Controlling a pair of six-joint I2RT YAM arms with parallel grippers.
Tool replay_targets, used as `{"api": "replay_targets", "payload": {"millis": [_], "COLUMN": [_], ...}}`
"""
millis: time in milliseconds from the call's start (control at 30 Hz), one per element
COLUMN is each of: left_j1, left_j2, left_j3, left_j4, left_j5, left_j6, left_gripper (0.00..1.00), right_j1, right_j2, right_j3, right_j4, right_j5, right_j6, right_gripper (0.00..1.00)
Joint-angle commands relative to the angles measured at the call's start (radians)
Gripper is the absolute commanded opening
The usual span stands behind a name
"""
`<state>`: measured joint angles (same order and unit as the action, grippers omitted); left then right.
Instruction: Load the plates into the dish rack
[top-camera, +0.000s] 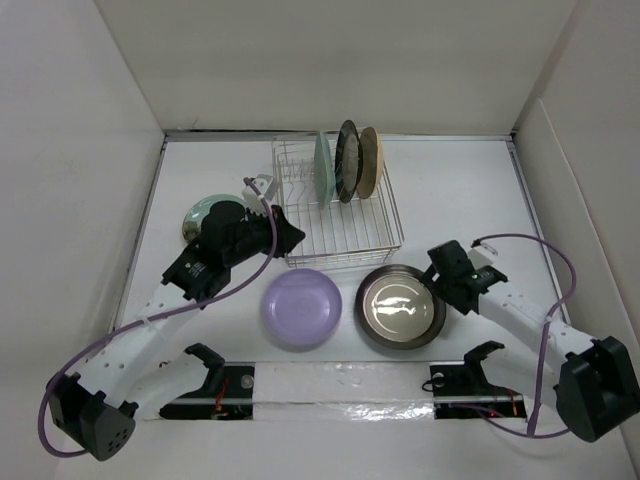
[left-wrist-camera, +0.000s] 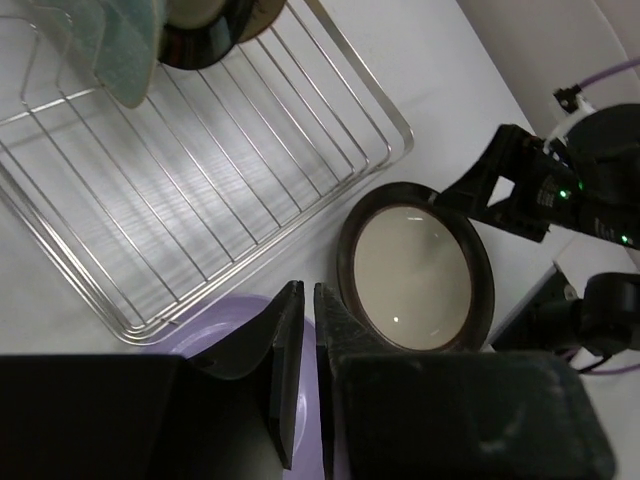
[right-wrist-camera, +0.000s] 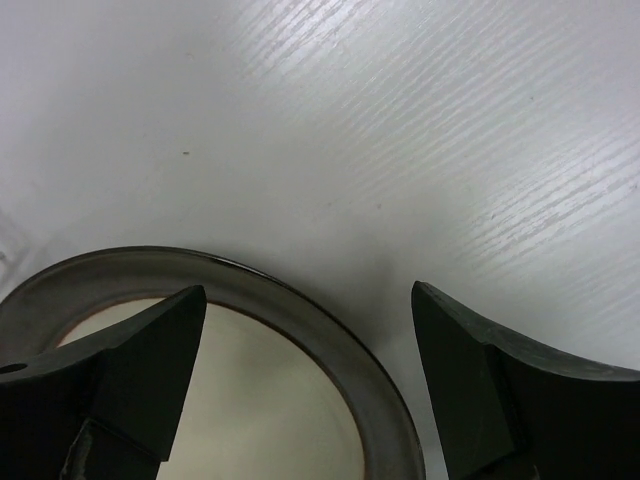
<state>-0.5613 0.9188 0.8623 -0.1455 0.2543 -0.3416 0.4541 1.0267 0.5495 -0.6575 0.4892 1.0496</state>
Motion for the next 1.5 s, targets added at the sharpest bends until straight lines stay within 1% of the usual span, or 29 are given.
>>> {"api": "replay_targets", "payload": {"millis": [0, 33, 100, 200, 233, 333, 433, 467, 533, 633, 667, 767, 800, 833, 967, 1000, 1100, 1167, 1333, 1467], "left_j1": [-0.002, -0.002, -0.002, -0.002, -0.002, -0.002, -0.002, -0.002, -0.002, -0.002, -0.002, -0.002, -0.002, -0.002, -0.002, -0.002, -0.002, -0.002, -0.002, -0.002], "left_j2": [0.021, 0.026, 0.035, 0.028, 0.023, 0.008, 0.005, 0.006, 0.008, 0.008, 0.008, 0.011, 0.012, 0.014, 0.023, 0.025, 0.026, 0.025, 0.028, 0.049], "left_j3": [0.029, 0.023, 0.017, 0.012, 0.012, 0.011, 0.014, 0.015, 0.017, 0.017, 0.018, 0.018, 0.018, 0.018, 0.018, 0.020, 0.021, 0.021, 0.009, 0.009], "left_j4": [0.064, 0.070, 0.070, 0.058, 0.057, 0.047, 0.040, 0.040, 0.040, 0.038, 0.038, 0.035, 0.035, 0.035, 0.030, 0.032, 0.027, 0.026, 0.030, 0.035], "left_j5": [0.127, 0.157, 0.155, 0.119, 0.099, 0.063, 0.053, 0.054, 0.054, 0.048, 0.045, 0.028, 0.025, 0.022, 0.013, 0.008, -0.009, -0.016, -0.023, -0.004], "left_j6": [-0.007, -0.011, -0.013, -0.005, -0.002, 0.004, 0.007, 0.009, 0.007, 0.009, 0.010, 0.009, 0.010, 0.010, 0.010, 0.009, 0.010, 0.010, -0.002, -0.010], "left_gripper": [0.06, 0.06, 0.07, 0.10, 0.11, 0.13, 0.14, 0.14, 0.15, 0.16, 0.17, 0.18, 0.18, 0.19, 0.20, 0.21, 0.21, 0.21, 0.22, 0.23], "right_j1": [-0.025, -0.034, -0.034, -0.055, -0.055, -0.078, -0.078, -0.078, -0.078, -0.054, -0.043, -0.043, -0.032, -0.032, -0.022, -0.022, 0.003, 0.012, 0.031, 0.054], "right_j2": [0.038, 0.048, 0.052, 0.064, 0.073, 0.128, 0.156, 0.162, 0.185, 0.200, 0.197, 0.147, 0.132, 0.116, 0.011, -0.047, -0.144, -0.181, -0.289, -0.374], "right_j3": [0.038, 0.036, 0.033, 0.020, 0.014, 0.017, 0.015, 0.021, 0.030, 0.069, 0.079, 0.105, 0.109, 0.116, 0.125, 0.132, 0.173, 0.190, 0.214, 0.204], "right_j4": [0.068, 0.079, 0.088, 0.110, 0.122, 0.121, 0.116, 0.113, 0.093, 0.046, 0.033, -0.002, -0.011, -0.039, -0.089, -0.102, -0.149, -0.166, -0.134, -0.052], "right_j5": [-0.072, -0.116, -0.161, -0.247, -0.302, -0.392, -0.417, -0.426, -0.455, -0.459, -0.457, -0.440, -0.433, -0.410, -0.388, -0.385, -0.376, -0.376, -0.402, -0.408], "right_j6": [-0.101, -0.130, -0.151, -0.190, -0.218, -0.240, -0.247, -0.252, -0.266, -0.277, -0.278, -0.292, -0.295, -0.298, -0.290, -0.280, -0.266, -0.260, -0.250, -0.227], "right_gripper": [0.88, 0.88, 0.85, 0.82, 0.82, 0.77, 0.73, 0.65, 0.55, 0.41, 0.30, 0.15, 0.04, 0.00, 0.00, 0.00, 0.00, 0.00, 0.00, 0.00]}}
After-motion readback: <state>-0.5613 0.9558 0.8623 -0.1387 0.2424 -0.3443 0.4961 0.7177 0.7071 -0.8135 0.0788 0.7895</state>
